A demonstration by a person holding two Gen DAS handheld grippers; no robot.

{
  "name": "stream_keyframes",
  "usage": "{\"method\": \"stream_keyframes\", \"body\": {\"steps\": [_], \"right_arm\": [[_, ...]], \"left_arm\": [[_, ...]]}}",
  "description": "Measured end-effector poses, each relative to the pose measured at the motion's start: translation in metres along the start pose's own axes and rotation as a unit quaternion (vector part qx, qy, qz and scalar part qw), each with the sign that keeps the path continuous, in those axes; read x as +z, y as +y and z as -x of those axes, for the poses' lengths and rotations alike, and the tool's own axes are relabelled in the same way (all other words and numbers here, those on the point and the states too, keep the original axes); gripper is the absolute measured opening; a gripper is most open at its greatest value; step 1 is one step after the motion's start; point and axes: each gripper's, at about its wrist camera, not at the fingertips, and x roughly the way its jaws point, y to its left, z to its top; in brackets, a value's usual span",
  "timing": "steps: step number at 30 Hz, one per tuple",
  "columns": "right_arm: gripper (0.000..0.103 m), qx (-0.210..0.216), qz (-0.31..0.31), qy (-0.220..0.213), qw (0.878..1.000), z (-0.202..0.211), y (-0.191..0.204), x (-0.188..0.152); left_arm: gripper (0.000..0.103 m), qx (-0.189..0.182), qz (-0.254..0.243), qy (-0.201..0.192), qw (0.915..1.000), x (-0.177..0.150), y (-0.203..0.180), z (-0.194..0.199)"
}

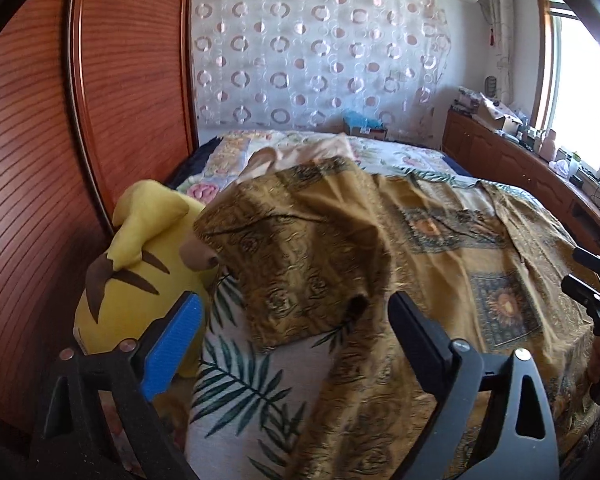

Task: Fold small clothes

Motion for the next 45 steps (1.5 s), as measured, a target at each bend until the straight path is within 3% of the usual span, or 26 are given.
{"method": "stream_keyframes", "body": {"steps": [5,11,13,16,17,18,20,26,31,38,40,42,45], "right_arm": [[0.103,0.019,0.010,0.021,1.000,-0.006,0.001,0.008],[0.103,0.033,0.026,0.044,0.998,-0.015,0.001,0.011],[0.103,0.033,0.031,0.048,0.998,-0.013,0.003,0.010],[0.103,0.042,0.039,0.055,0.997,-0.013,0.003,0.011],[0.103,0.043,0.041,0.056,0.997,-0.012,0.002,0.011],[0.103,0.044,0.042,0.055,0.997,-0.012,0.001,0.010],[0.103,0.043,0.040,0.052,0.997,-0.009,-0.001,0.010],[0.103,0.041,0.037,0.052,0.997,-0.016,0.003,0.011],[0.103,0.034,0.040,0.049,0.997,-0.021,0.010,0.012],[0.102,0.033,0.034,0.048,0.998,-0.021,0.008,0.011],[0.102,0.031,0.034,0.049,0.998,-0.021,0.008,0.010],[0.102,0.033,0.033,0.048,0.998,-0.020,0.007,0.010],[0.102,0.036,0.028,0.046,0.998,-0.020,0.005,0.010]], "left_arm": [[0.063,-0.027,0.022,0.048,0.9982,0.002,0.013,-0.031],[0.049,-0.033,0.031,0.108,0.9931,0.001,0.023,-0.072],[0.048,-0.023,0.020,0.107,0.9938,0.004,0.022,-0.074],[0.029,-0.020,0.004,0.106,0.9942,0.005,0.018,-0.073],[0.015,-0.022,-0.003,0.105,0.9942,0.005,0.016,-0.072],[0.009,-0.027,-0.006,0.106,0.9940,0.006,0.015,-0.070],[0.007,-0.020,-0.012,0.095,0.9952,0.013,0.015,-0.068],[0.007,-0.032,-0.033,0.030,0.9985,0.060,0.000,-0.035],[0.007,-0.056,-0.068,0.003,0.9961,0.097,-0.037,-0.027],[0.007,-0.103,-0.128,-0.013,0.9864,0.104,-0.110,-0.008],[0.021,-0.116,-0.130,-0.014,0.9845,0.104,-0.115,-0.002],[0.041,-0.124,-0.125,-0.022,0.9842,0.101,-0.114,0.005],[0.054,-0.118,-0.116,-0.026,0.9858,0.096,-0.103,0.016]]}}
